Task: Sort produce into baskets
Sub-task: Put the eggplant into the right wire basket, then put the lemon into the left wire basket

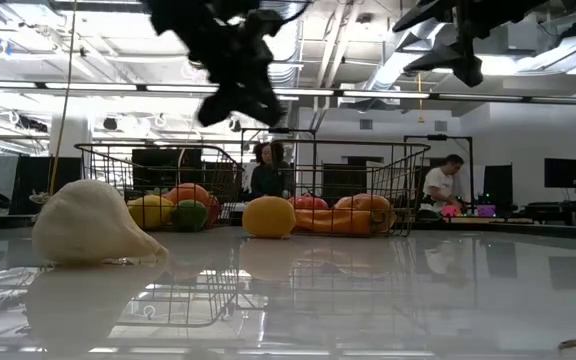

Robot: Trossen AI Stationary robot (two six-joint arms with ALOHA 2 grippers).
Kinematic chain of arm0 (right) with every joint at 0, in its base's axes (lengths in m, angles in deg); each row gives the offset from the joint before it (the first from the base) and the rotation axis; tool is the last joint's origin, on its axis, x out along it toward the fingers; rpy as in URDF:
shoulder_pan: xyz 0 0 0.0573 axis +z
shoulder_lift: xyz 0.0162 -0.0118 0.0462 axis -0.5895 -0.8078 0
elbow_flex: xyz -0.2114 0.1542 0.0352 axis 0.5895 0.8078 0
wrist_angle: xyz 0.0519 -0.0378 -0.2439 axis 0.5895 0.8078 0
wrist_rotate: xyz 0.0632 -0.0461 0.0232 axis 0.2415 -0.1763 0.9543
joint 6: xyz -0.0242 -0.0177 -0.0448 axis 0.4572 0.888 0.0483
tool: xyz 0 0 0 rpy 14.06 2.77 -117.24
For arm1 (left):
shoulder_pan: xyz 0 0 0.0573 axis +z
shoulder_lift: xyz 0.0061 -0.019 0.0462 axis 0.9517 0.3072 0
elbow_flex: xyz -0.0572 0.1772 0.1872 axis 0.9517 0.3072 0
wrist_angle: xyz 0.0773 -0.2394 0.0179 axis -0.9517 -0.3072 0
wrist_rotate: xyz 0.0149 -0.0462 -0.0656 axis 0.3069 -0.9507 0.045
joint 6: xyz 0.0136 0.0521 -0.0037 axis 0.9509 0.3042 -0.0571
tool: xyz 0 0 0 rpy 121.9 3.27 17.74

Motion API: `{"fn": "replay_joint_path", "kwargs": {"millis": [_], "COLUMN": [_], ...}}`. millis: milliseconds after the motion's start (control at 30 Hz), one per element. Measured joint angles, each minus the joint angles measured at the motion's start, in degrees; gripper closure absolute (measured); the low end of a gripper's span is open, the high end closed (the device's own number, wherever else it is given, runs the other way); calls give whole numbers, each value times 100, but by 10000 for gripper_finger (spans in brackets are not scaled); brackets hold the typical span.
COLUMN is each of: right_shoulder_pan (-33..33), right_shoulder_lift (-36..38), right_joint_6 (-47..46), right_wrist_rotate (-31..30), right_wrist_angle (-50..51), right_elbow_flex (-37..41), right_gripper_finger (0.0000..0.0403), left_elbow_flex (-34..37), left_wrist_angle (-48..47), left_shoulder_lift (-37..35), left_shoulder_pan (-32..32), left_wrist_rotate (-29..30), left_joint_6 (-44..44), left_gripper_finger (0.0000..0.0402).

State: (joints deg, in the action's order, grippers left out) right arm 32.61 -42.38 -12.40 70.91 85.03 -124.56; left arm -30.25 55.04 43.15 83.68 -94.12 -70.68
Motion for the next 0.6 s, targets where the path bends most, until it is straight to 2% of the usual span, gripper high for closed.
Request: {"fn": "replay_joint_path", "kwargs": {"millis": [133,267,400,533,600], "right_shoulder_pan": [11,15,4,110,192], "right_shoulder_lift": [-184,-368,-524,-665,-681], "right_joint_6": [-489,-932,-1331,-1538,-1544], "right_wrist_rotate": [-326,-519,-539,-601,-816], "right_wrist_angle": [-230,-525,-678,-638,-602], "right_elbow_flex": [0,0,-3,-122,-192], "right_gripper_finger": [102,102,102,102,102], "left_elbow_flex": [-938,-1778,-2206,-2246,-2246], "left_wrist_angle": [-406,-1173,-1536,-1585,-1636], "left_shoulder_lift": [668,1200,1466,1484,1487], "left_shoulder_pan": [90,133,161,153,156], "left_wrist_rotate": [-51,305,348,316,319], "left_joint_6": [965,1524,2142,2837,3120], "left_gripper_finger": [335,314,255,186,159]}}
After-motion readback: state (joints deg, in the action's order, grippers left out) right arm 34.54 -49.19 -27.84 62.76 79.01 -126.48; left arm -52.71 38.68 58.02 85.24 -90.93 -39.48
